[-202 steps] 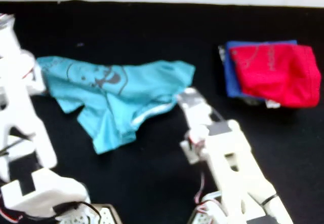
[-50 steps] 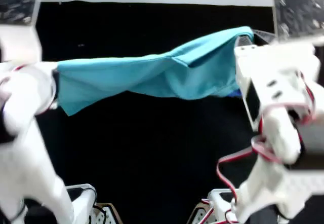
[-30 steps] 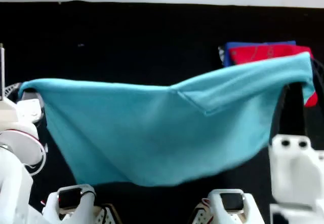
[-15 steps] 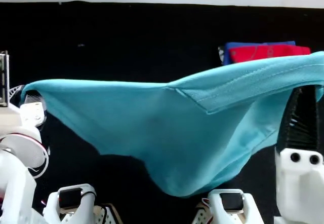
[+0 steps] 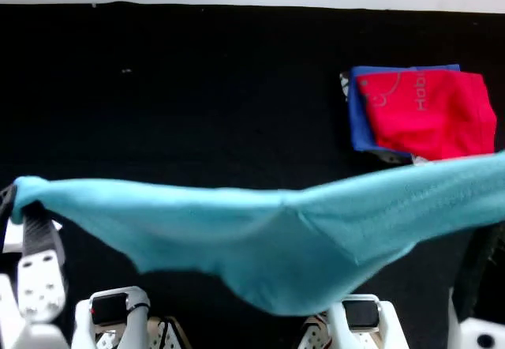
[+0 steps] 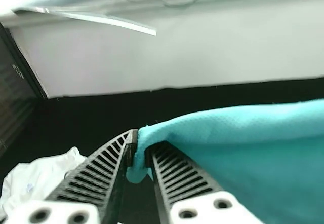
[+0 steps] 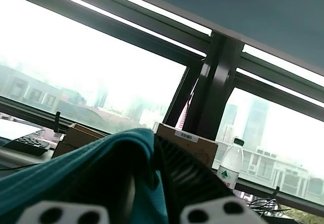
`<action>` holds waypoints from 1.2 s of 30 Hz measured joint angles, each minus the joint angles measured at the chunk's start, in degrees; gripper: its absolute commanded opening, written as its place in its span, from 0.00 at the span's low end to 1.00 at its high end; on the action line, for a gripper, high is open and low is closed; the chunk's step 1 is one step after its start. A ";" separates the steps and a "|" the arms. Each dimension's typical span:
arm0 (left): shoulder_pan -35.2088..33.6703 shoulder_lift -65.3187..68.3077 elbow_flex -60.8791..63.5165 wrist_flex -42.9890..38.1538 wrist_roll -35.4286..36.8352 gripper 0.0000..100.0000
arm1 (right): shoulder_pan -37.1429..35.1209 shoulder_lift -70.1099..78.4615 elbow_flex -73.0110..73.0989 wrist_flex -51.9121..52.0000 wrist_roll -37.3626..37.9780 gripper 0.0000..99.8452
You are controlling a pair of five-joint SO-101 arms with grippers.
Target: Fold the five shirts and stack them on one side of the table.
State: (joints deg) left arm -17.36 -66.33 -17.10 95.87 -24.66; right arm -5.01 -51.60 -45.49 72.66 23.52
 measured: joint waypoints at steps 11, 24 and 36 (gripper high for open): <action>0.00 -1.23 0.00 -1.05 0.00 0.01 | 0.00 -0.53 0.18 0.00 2.99 0.01; 0.00 12.92 28.57 -21.98 0.00 0.01 | 0.00 12.92 32.88 -11.60 2.99 0.01; 0.00 51.08 -1.41 -20.48 0.00 0.01 | 0.00 34.73 27.78 -23.30 2.99 0.01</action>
State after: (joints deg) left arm -17.36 -15.25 -18.51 75.38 -24.66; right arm -5.01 -16.88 -17.71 49.36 26.51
